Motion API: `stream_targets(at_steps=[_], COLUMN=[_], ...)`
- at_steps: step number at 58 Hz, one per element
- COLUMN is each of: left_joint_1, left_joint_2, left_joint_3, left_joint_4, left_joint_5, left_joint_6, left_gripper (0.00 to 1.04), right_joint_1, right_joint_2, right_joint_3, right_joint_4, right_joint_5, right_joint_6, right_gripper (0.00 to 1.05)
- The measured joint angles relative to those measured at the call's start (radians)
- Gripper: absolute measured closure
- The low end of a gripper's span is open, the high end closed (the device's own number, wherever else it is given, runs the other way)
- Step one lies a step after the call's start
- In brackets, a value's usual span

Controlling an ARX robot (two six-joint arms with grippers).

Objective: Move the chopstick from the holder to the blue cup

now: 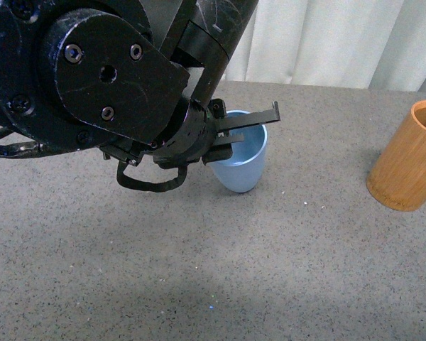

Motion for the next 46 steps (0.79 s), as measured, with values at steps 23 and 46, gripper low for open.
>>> stream_targets(at_steps=[23, 46], left_joint_1=[0.001, -0.004], left_joint_2=[0.008, 0.009], left_joint_3=[0.014, 0.034], left_joint_4=[-0.011, -0.032], left_joint_5=[-0.008, -0.005], left_joint_6=[-0.003, -0.006], left_gripper=[1.01, 0.61], right_joint_1=[0.000, 0.000], right_joint_2=[0.000, 0.000], right_joint_3=[0.000, 0.000], right_joint_4=[0.000, 0.000], right_joint_5=[0.000, 0.000], right_joint_6=[0.000, 0.000], right_gripper=[0.10, 0.10])
